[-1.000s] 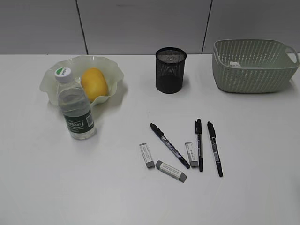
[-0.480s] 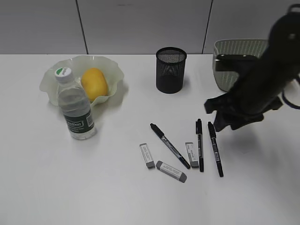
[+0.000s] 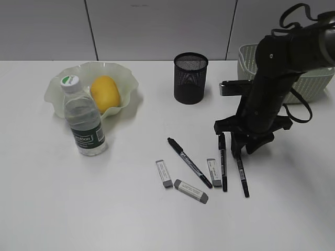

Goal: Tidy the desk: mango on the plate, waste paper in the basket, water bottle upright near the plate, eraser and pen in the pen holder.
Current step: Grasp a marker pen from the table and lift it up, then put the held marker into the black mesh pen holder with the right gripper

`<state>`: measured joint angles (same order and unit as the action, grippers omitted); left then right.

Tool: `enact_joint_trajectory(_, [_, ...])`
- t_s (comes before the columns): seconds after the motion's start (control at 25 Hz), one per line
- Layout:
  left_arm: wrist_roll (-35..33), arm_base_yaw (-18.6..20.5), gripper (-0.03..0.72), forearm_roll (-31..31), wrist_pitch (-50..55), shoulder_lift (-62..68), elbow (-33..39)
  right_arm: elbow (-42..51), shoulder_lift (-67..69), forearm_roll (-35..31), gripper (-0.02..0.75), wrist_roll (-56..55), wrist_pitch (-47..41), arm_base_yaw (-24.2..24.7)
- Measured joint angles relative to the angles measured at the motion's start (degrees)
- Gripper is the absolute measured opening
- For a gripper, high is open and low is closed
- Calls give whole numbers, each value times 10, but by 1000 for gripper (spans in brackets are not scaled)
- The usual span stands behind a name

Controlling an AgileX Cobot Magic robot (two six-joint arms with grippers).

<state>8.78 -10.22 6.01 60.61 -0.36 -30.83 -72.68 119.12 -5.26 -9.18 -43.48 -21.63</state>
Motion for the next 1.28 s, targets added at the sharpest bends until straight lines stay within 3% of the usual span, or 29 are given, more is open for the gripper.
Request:
enact_joint_trajectory(0.28, [0, 0, 330, 0, 0, 0, 0, -4, 15, 2, 221, -2, -1, 0])
enact_joint_trajectory(0.4, [0, 0, 303, 0, 0, 0, 0, -5, 15, 2, 138, -2, -1, 0])
enact_joint_trajectory(0.64, [0, 0, 248, 0, 0, 0, 0, -4, -43, 10, 137, 11, 28, 0])
enact_joint_trajectory(0.72, [0, 0, 243, 0, 0, 0, 0, -4, -114, 14, 137, 29, 102, 0])
enact_joint_trajectory(0.84, [0, 0, 239, 0, 0, 0, 0, -5, -186, 26, 137, 40, 324, 0])
enact_joint_trajectory(0.92, [0, 0, 237, 0, 0, 0, 0, -6, -186, 25, 136, 41, 501, 0])
enact_joint_trajectory(1.08, [0, 0, 237, 0, 0, 0, 0, -8, -101, 35, 136, 37, 752, -5])
enact_joint_trajectory(1.28, [0, 0, 237, 0, 0, 0, 0, -33, 4, 84, 136, 36, 825, -10])
